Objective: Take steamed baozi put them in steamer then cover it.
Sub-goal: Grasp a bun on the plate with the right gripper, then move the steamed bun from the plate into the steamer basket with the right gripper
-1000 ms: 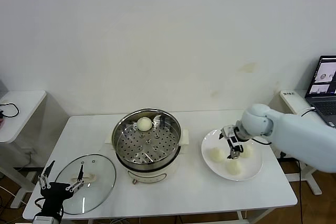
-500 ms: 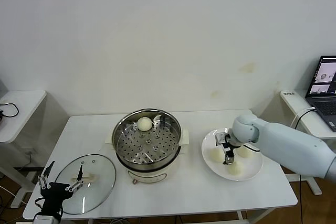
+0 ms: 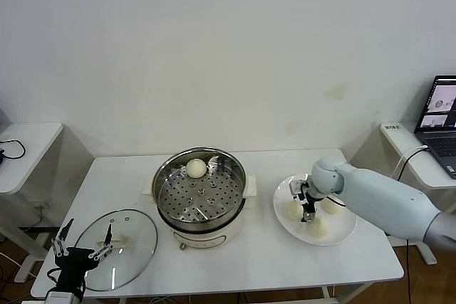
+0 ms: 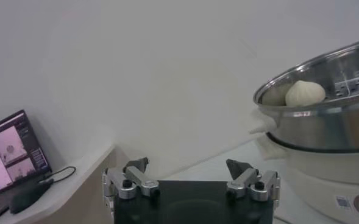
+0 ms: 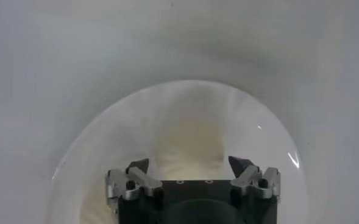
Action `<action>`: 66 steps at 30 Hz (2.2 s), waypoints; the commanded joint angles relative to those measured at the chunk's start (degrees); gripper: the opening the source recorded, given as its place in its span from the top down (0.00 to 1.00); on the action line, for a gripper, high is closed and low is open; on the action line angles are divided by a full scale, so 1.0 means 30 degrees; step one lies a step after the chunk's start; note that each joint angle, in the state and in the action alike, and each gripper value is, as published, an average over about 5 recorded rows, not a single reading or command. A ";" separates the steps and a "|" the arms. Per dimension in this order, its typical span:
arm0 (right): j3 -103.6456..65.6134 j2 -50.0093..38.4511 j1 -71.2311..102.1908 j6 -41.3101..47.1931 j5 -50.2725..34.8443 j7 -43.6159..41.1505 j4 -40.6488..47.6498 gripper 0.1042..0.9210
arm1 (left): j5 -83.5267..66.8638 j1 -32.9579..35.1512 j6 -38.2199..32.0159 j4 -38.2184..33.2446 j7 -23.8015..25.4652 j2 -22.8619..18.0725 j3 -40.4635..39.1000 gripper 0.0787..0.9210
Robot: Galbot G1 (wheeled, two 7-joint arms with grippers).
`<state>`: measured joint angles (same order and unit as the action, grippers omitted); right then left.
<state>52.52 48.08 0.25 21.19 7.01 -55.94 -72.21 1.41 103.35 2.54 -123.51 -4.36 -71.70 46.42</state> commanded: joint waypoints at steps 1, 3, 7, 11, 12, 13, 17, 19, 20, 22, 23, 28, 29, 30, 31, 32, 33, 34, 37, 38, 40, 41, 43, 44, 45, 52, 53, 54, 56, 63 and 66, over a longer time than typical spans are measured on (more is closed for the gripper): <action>-0.0167 0.0211 0.0203 -0.0029 0.0012 -0.0052 0.0461 0.32 | 0.0018 0.0023 -0.0013 -0.0036 -0.0013 -0.0004 -0.0004 0.12; -0.0220 0.0258 0.0191 -0.0087 -0.0038 -0.0086 0.0501 0.34 | 0.0022 0.0044 -0.0019 -0.0068 -0.0020 -0.0018 0.0001 0.12; -0.0334 0.0354 0.0174 -0.0187 -0.0081 -0.0146 0.0537 0.37 | 0.0034 0.0076 -0.0030 -0.0150 -0.0026 -0.0053 0.0000 0.12; -0.0366 0.0355 0.0090 -0.0186 -0.0113 -0.0228 0.0473 0.39 | 0.0032 0.0107 -0.0040 -0.0204 -0.0037 -0.0076 0.0007 0.12; -0.0374 0.0322 0.0046 -0.0177 -0.0133 -0.0251 0.0428 0.40 | 0.0030 0.0120 -0.0045 -0.0218 -0.0041 -0.0079 0.0010 0.12; -0.0378 0.0270 -0.0029 -0.0165 -0.0168 -0.0283 0.0359 0.40 | 0.0027 0.0132 -0.0049 -0.0230 -0.0044 -0.0082 0.0015 0.12; -0.0268 -0.0103 -0.0788 -0.0108 -0.0392 -0.0523 -0.0114 0.41 | 0.0017 0.0129 -0.0054 -0.0198 -0.0045 -0.0069 0.0026 0.12; -0.0142 -0.0455 -0.1535 -0.0060 -0.0691 -0.0693 -0.0528 0.41 | 0.0017 0.0064 -0.0050 -0.0081 -0.0040 -0.0055 0.0013 0.12; -0.0078 -0.0645 -0.1945 -0.0021 -0.0889 -0.0774 -0.0783 0.41 | 0.0017 0.0022 -0.0047 -0.0018 -0.0038 -0.0049 0.0003 0.12; 0.0157 -0.1081 -0.2966 0.0114 -0.1434 -0.0875 -0.1340 0.40 | 0.0017 -0.0043 -0.0042 0.0048 -0.0030 -0.0033 -0.0016 0.12; 0.0345 -0.1282 -0.3526 0.0205 -0.1734 -0.0912 -0.1600 0.40 | 0.0012 -0.0056 -0.0039 0.0040 -0.0024 -0.0019 -0.0023 0.12; 0.2108 -0.2138 -0.6596 0.0670 -0.3553 -0.0966 -0.2728 0.40 | 0.0000 -0.0123 -0.0022 -0.0056 0.0003 0.0120 -0.0067 0.12; 0.2578 -0.2235 -0.7368 0.0761 -0.3997 -0.0958 -0.2973 0.40 | -0.0005 -0.0155 -0.0016 -0.0061 0.0006 0.0144 -0.0075 0.12; 0.2967 -0.2272 -0.8112 0.0849 -0.4403 -0.0933 -0.3190 0.40 | -0.0012 -0.0184 -0.0010 -0.0071 0.0011 0.0161 -0.0080 0.12; 0.3368 -0.2262 -0.8881 0.0967 -0.4869 -0.0890 -0.3426 0.40 | -0.0023 -0.0202 -0.0004 -0.0089 0.0015 0.0182 -0.0081 0.12; 0.3711 -0.2191 -0.9640 0.1117 -0.5330 -0.0839 -0.3631 0.40 | -0.0035 -0.0210 -0.0002 -0.0111 0.0018 0.0212 -0.0084 0.12; 0.4052 -0.2061 -1.0425 0.1300 -0.5864 -0.0775 -0.3844 0.40 | -0.0046 -0.0206 -0.0001 -0.0135 0.0019 0.0246 -0.0085 0.12; 0.4335 -0.1866 -1.1070 0.1493 -0.6375 -0.0705 -0.4034 0.40 | -0.0056 -0.0201 -0.0002 -0.0159 0.0020 0.0280 -0.0088 0.12; 0.4927 -0.0996 -1.2545 0.2148 -0.7917 -0.0443 -0.4536 0.39 | -0.0072 -0.0211 -0.0001 -0.0190 0.0022 0.0345 -0.0097 0.12; 0.5031 -0.0615 -1.2903 0.2379 -0.8397 -0.0330 -0.4641 0.39 | -0.0073 -0.0222 0.0003 -0.0205 0.0027 0.0349 -0.0100 0.12; 0.5156 0.0144 -1.3440 0.2773 -0.9180 -0.0083 -0.4706 0.39 | -0.0073 -0.0230 0.0017 -0.0257 0.0031 0.0349 -0.0099 0.12; 0.5185 0.0630 -1.3616 0.2989 -0.9565 0.0081 -0.4647 0.39 | -0.0074 -0.0224 0.0024 -0.0290 0.0030 0.0353 -0.0087 0.12; 0.5197 0.1713 -1.3760 0.3403 -1.0195 0.0445 -0.4398 0.39 | -0.0093 -0.0182 0.0032 -0.0348 0.0026 0.0382 -0.0035 0.12; 0.5167 0.2371 -1.3707 0.3665 -1.0536 0.0653 -0.4221 0.39 | -0.0116 -0.0153 0.0031 -0.0359 0.0022 0.0406 0.0010 0.12; 0.5113 0.3078 -1.3594 0.3956 -1.0868 0.0868 -0.4031 0.39 | -0.0151 -0.0121 0.0029 -0.0362 0.0018 0.0436 0.0060 0.12; 0.4818 0.7424 -1.1809 0.5312 -1.1974 0.2006 -0.2359 0.38 | -0.0246 -0.0084 0.0037 -0.0461 0.0022 0.0365 0.0197 0.12; 0.4843 0.7921 -1.1518 0.5412 -1.1991 0.2144 -0.2065 0.38 | -0.0243 -0.0109 0.0049 -0.0505 0.0028 0.0318 0.0191 0.12; 0.4864 0.8382 -1.1204 0.5507 -1.1993 0.2280 -0.1763 0.38 | -0.0243 -0.0138 0.0064 -0.0539 0.0036 0.0272 0.0188 0.12; 0.4900 0.9247 -1.0564 0.5753 -1.2015 0.2585 -0.1165 0.38 | -0.0247 -0.0183 0.0095 -0.0591 0.0052 0.0211 0.0200 0.12; 0.4953 1.1257 -0.8955 0.6249 -1.2210 0.3305 0.0541 0.38 | -0.0368 -0.0200 0.0107 -0.0587 0.0043 0.0182 0.0274 0.12; 0.5116 1.1744 -0.8553 0.6431 -1.2280 0.3491 0.0866 0.38 | -0.0362 -0.0298 0.0127 -0.0635 0.0037 -0.0011 0.0199 0.12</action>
<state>67.47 75.95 -28.30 38.48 -27.91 -47.38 -73.30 0.38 102.48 2.90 -125.32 -4.26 -71.49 47.00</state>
